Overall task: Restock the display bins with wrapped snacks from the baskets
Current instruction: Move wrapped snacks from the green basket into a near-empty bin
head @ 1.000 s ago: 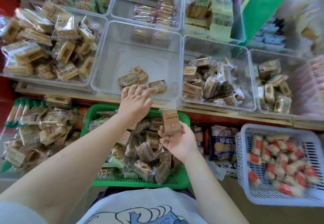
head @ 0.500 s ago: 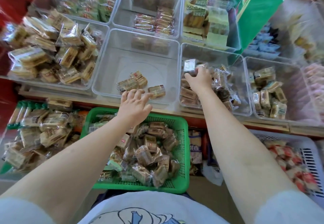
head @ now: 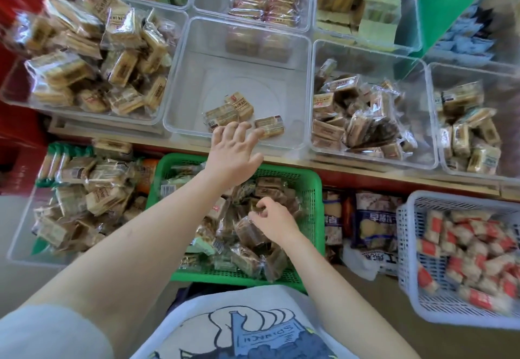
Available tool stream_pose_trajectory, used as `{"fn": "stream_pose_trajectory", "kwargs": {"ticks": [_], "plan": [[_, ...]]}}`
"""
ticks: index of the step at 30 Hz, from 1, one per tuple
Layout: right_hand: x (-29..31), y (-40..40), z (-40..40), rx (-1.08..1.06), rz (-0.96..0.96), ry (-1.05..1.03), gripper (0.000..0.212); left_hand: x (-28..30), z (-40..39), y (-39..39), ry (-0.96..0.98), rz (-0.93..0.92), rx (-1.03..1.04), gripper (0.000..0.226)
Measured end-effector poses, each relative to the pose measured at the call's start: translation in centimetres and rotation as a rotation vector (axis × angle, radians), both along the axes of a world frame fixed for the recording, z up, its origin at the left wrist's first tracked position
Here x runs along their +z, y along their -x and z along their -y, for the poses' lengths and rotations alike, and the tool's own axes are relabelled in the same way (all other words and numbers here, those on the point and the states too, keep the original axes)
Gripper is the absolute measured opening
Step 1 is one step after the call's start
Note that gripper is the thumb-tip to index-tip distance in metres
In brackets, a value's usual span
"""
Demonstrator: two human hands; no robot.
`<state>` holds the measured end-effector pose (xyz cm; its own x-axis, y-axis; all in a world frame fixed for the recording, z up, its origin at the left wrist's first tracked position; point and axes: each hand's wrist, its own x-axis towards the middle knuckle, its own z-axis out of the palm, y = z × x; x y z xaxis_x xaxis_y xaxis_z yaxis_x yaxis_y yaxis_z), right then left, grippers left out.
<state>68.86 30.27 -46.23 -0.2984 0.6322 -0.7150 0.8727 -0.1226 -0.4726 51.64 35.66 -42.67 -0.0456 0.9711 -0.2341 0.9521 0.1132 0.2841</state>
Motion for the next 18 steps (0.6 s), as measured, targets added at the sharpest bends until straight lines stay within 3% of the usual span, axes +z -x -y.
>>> {"fn": "stream_pose_trajectory", "kwargs": {"ticks": [2, 3, 5, 7, 11, 15, 18], "plan": [[-2.1, 0.8, 1.3, 0.165, 0.116, 0.074, 0.079, -0.1, 0.0, -0.1, -0.003, 0.001, -0.002, 0.064], [-2.8, 1.2, 1.9, 0.233, 0.174, 0.031, 0.086, -0.1, 0.1, -0.1, -0.006, 0.001, -0.003, 0.063], [-4.0, 1.8, 2.6, 0.253, 0.212, -0.092, 0.079, -0.1, 0.2, 0.0, -0.019, -0.006, -0.006, 0.061], [-4.1, 1.9, 2.6, 0.119, 0.151, -0.124, 0.07, -0.2, 0.3, 0.0, -0.03, -0.012, -0.008, 0.059], [-1.9, 0.5, 0.8, -0.49, -0.179, 0.183, 0.054, -0.1, 0.3, -0.1, -0.016, -0.004, -0.004, 0.062], [2.0, -2.1, -1.3, -1.138, -0.811, 0.56, 0.038, 0.0, 0.4, 0.0, -0.008, 0.008, 0.0, 0.062], [5.4, -3.6, -2.6, -1.276, -1.11, 0.714, 0.054, -0.1, 0.4, 0.0, 0.002, 0.002, 0.006, 0.06]]}}
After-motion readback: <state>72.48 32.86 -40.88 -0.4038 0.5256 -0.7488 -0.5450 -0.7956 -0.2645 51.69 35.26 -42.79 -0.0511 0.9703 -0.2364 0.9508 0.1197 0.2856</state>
